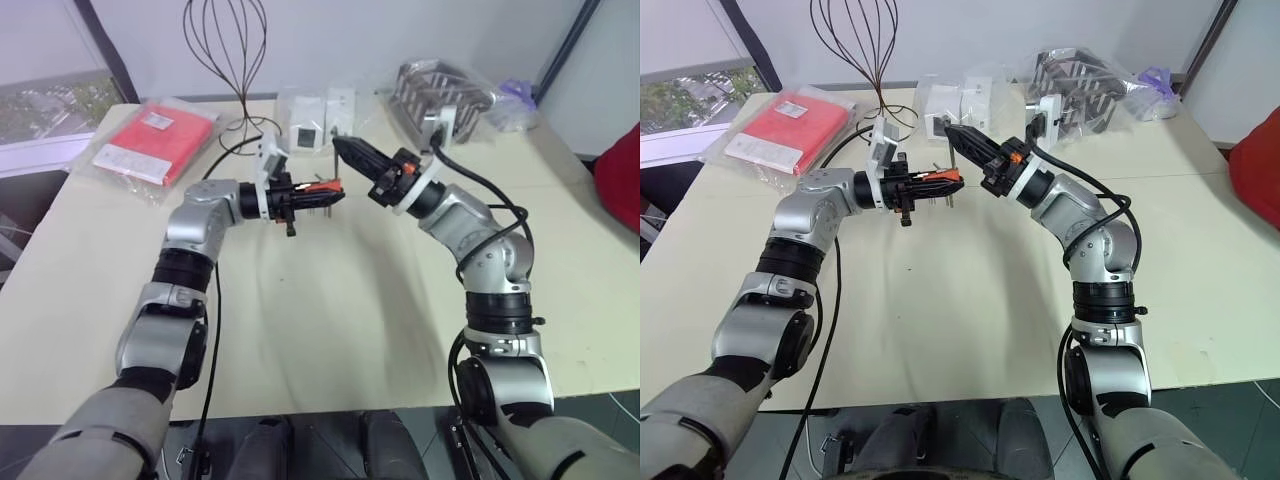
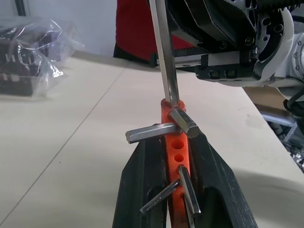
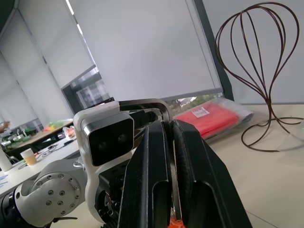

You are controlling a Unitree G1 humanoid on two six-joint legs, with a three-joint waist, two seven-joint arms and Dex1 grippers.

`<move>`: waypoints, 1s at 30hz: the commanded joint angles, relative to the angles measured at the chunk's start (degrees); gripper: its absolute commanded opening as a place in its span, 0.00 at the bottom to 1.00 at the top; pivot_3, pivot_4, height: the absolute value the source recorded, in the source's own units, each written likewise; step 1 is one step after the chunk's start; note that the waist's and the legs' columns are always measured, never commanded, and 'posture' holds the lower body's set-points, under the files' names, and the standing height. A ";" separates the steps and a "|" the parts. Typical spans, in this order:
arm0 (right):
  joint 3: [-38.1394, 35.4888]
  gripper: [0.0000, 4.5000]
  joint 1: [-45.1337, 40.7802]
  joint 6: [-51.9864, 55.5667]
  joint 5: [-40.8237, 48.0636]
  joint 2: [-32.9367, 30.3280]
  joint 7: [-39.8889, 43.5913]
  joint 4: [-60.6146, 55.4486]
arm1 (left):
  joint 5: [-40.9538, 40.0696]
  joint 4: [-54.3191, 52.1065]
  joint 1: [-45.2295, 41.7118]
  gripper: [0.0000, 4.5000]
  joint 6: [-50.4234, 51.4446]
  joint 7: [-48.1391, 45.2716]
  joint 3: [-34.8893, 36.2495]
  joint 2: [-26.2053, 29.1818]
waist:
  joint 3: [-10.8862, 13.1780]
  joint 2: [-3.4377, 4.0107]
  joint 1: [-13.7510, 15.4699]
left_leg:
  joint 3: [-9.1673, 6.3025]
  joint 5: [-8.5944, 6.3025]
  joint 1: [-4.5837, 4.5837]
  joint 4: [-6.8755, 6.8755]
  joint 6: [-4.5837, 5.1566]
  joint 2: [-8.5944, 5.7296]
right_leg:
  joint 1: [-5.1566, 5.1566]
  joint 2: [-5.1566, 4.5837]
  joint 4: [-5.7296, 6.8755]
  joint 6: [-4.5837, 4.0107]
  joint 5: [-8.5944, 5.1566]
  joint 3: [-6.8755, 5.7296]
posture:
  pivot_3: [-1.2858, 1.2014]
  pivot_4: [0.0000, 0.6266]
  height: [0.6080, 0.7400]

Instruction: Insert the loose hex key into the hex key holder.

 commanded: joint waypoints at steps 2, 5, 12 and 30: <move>1.04 0.01 0.83 0.94 -0.10 -0.23 0.51 0.08 | -1.55 -2.61 -3.76 0.00 -4.18 2.00 3.32 -0.03 | 0.00 0.00 0.01 | 0.00 0.00 0.00 0.00 0.00 0.00 | 0.00 0.00 0.00 0.00 0.00 0.00 | 0.52 0.24 1.00; 1.05 0.01 0.86 0.80 -0.26 -0.31 0.41 0.08 | -0.52 -2.93 -4.04 0.00 -6.73 2.64 2.84 -0.01 | 0.00 0.00 0.01 | 0.00 0.00 0.00 0.00 0.00 0.00 | 0.00 -0.01 0.00 0.00 0.00 0.00 | 0.52 0.24 1.00; 0.77 0.01 0.82 0.02 -0.42 -0.29 0.16 0.11 | -0.52 -3.53 -5.00 0.00 -8.41 3.25 3.14 -0.61 | 0.00 0.00 0.01 | 0.00 0.00 0.00 0.00 0.00 0.00 | 0.00 0.00 0.00 0.00 0.00 0.00 | 0.52 0.24 1.00; -3.27 0.98 -2.25 -6.20 -1.05 0.42 -4.22 4.16 | -0.36 -3.46 -1.39 0.00 -6.86 3.66 2.48 -0.58 | 0.02 -0.02 -0.01 | 0.00 0.00 -0.01 -0.01 0.00 0.00 | -0.01 0.00 -0.01 0.00 0.00 0.00 | 0.52 0.24 1.00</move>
